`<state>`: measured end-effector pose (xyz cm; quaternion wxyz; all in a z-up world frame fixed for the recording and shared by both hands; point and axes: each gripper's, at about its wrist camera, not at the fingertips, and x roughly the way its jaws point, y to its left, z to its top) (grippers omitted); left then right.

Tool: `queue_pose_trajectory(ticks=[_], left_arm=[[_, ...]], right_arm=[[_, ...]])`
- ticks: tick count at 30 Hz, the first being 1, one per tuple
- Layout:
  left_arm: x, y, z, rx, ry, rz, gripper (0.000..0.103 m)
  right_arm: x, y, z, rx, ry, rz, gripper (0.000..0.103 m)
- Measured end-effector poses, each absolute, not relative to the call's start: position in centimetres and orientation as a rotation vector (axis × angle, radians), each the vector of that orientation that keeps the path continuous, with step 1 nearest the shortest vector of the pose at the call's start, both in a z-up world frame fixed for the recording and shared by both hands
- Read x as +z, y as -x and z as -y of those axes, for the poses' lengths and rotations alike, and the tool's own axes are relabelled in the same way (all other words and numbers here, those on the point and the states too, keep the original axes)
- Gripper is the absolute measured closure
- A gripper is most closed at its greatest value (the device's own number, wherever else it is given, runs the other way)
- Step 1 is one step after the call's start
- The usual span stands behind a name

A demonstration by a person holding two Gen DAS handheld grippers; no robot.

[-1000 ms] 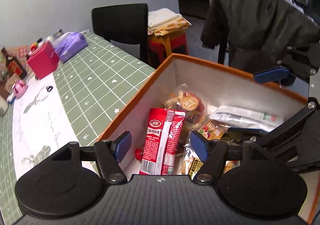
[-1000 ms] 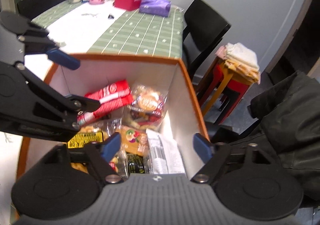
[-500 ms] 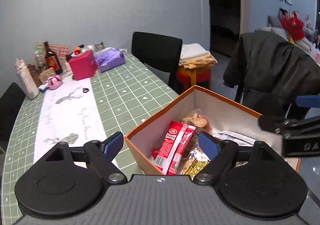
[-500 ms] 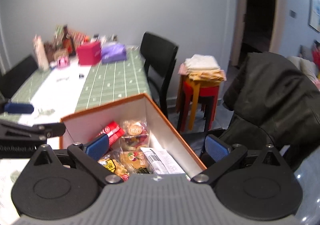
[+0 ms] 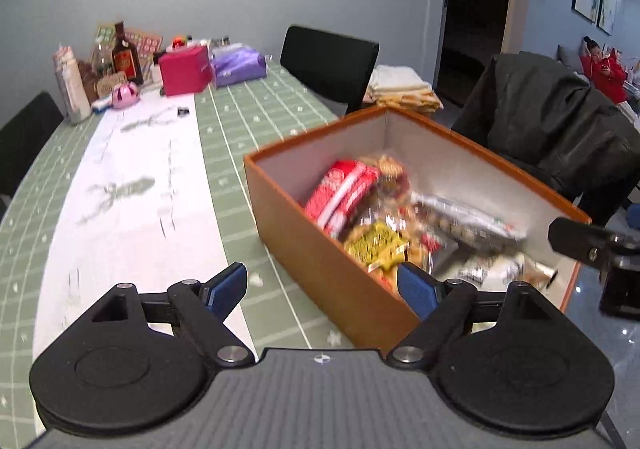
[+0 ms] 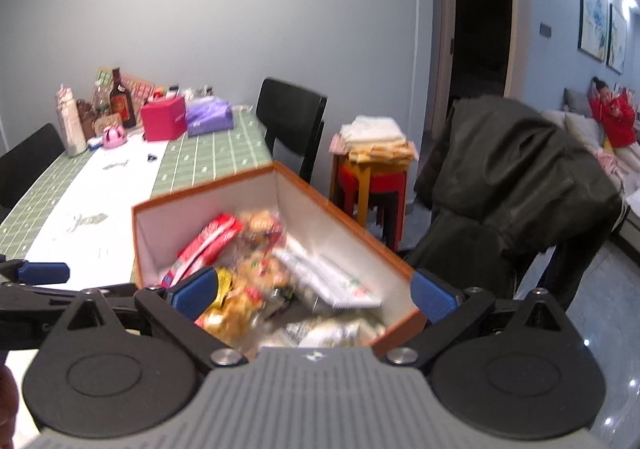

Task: Organize snacks

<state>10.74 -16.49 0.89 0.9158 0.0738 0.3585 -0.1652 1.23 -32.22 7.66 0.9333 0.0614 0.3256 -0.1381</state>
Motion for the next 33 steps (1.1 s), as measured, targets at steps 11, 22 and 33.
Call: queue_pose_trajectory(ticks=[11, 22, 33], left_arm=[[-1.4, -8.8, 17.6, -0.331, -0.249, -0.745, 0.004], [-1.4, -8.4, 17.9, -0.329, -0.268, -0.745, 0.004], [-1.5, -8.3, 18.0, -0.334, -0.271, -0.749, 0.004]], right_arm=[[4.5, 0.1, 30.8, -0.281, -0.14, -0.732, 0.003], [3.8, 0.4, 31.2, -0.283, -0.155, -0.754, 0.003], [4.0, 0.5, 31.2, -0.289, -0.144, -0.755, 0.003]])
